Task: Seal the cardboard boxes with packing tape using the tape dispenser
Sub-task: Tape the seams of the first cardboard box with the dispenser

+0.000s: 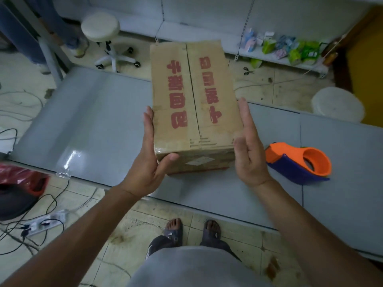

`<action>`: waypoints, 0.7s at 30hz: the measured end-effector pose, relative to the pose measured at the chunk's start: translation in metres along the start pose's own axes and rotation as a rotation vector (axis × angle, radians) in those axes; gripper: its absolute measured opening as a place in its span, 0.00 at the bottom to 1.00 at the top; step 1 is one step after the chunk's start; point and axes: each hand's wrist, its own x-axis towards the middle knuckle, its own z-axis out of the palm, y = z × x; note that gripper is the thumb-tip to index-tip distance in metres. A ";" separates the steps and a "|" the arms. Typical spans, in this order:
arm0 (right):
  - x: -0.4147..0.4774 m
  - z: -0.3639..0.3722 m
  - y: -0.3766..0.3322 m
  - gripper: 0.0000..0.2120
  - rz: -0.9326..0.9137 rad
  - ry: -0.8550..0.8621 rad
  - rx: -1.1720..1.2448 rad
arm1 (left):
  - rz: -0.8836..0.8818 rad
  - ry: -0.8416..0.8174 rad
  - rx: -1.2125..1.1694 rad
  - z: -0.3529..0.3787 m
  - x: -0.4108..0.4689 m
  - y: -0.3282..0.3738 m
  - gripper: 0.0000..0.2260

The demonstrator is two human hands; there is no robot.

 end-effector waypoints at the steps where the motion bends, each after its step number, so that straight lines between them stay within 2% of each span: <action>1: -0.002 -0.009 -0.003 0.38 0.016 -0.047 -0.057 | -0.057 -0.058 0.037 -0.009 -0.002 0.004 0.46; 2: -0.007 -0.019 -0.006 0.39 0.047 -0.059 -0.121 | -0.136 -0.086 0.069 -0.017 -0.003 0.011 0.46; 4: -0.015 -0.034 -0.016 0.38 0.096 0.028 -0.304 | -0.291 -0.041 0.129 -0.030 -0.006 0.025 0.46; 6: -0.019 -0.043 -0.027 0.32 0.105 0.093 -0.552 | -0.379 0.042 0.243 -0.038 -0.008 0.037 0.45; 9: -0.010 -0.044 -0.044 0.27 0.072 -0.033 -0.879 | -0.356 -0.013 0.566 -0.046 -0.004 0.050 0.37; 12: 0.003 -0.037 -0.053 0.29 -0.010 -0.144 -1.068 | -0.325 -0.086 0.706 -0.047 0.006 0.054 0.36; 14: 0.006 -0.033 -0.052 0.30 -0.017 -0.159 -1.106 | -0.294 -0.077 0.758 -0.046 0.009 0.051 0.35; 17: 0.006 -0.032 -0.046 0.28 -0.085 -0.118 -1.055 | -0.236 -0.049 0.698 -0.047 0.009 0.043 0.33; 21: 0.000 -0.039 -0.041 0.21 -0.140 -0.168 -0.962 | -0.181 -0.154 0.611 -0.061 0.009 0.038 0.28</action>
